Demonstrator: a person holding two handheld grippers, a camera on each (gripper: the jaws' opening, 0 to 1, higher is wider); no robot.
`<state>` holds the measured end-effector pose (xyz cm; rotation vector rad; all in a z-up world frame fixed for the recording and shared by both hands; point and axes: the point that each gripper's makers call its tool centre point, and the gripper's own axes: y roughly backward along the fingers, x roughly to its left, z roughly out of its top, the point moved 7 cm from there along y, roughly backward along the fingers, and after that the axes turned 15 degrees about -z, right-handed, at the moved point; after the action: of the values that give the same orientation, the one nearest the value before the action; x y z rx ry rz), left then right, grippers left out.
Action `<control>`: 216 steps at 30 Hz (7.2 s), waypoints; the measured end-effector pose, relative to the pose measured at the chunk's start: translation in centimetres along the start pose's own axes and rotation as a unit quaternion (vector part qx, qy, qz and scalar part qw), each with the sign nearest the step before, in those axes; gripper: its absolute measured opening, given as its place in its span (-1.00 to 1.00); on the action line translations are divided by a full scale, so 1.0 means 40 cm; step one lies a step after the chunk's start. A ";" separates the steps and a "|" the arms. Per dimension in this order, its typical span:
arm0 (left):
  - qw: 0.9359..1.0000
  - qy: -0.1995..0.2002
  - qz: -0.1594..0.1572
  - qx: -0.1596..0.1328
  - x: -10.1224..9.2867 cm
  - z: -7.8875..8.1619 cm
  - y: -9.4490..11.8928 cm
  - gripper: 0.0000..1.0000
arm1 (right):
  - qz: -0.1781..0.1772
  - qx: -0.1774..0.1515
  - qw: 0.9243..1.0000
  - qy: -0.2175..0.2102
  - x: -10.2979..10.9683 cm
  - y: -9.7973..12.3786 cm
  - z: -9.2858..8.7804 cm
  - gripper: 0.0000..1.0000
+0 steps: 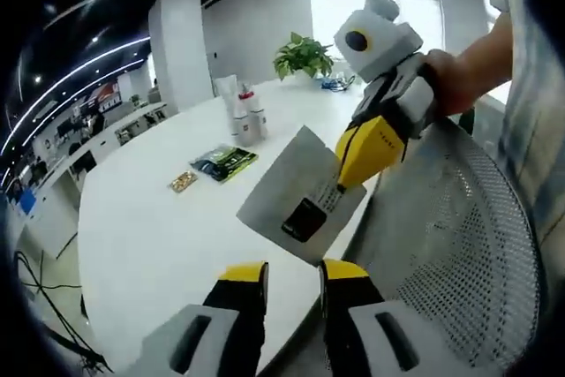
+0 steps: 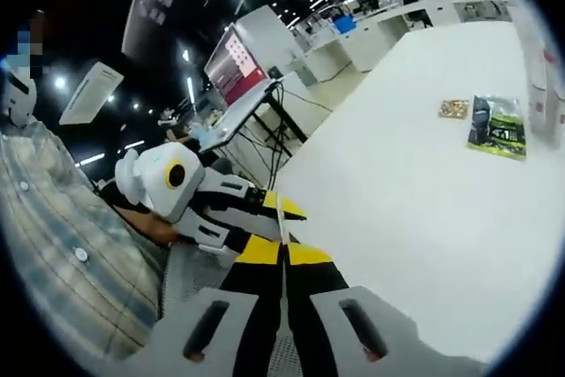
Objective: Arrange the skincare products in the storage area until every visible bottle or jar stands upright without overlapping.
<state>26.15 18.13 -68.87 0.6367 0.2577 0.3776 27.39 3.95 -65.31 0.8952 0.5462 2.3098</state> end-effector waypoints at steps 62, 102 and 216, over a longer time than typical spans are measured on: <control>0.994 0.009 0.104 0.038 0.065 -0.030 0.016 -0.25 | -0.188 0.197 0.945 -0.179 -0.481 -0.365 0.309 -1.00; 0.995 0.011 0.083 0.053 0.059 -0.039 0.018 -0.45 | -0.269 0.270 0.924 -0.007 -0.527 -0.408 0.339 -0.78; 0.987 -0.066 0.148 -0.021 0.077 0.010 0.053 0.31 | -0.247 -0.138 0.941 0.186 -0.048 -0.043 0.059 0.79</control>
<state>28.48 20.79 -67.60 0.6576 0.0277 0.6223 30.88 4.31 -65.52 0.1540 0.5126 2.0164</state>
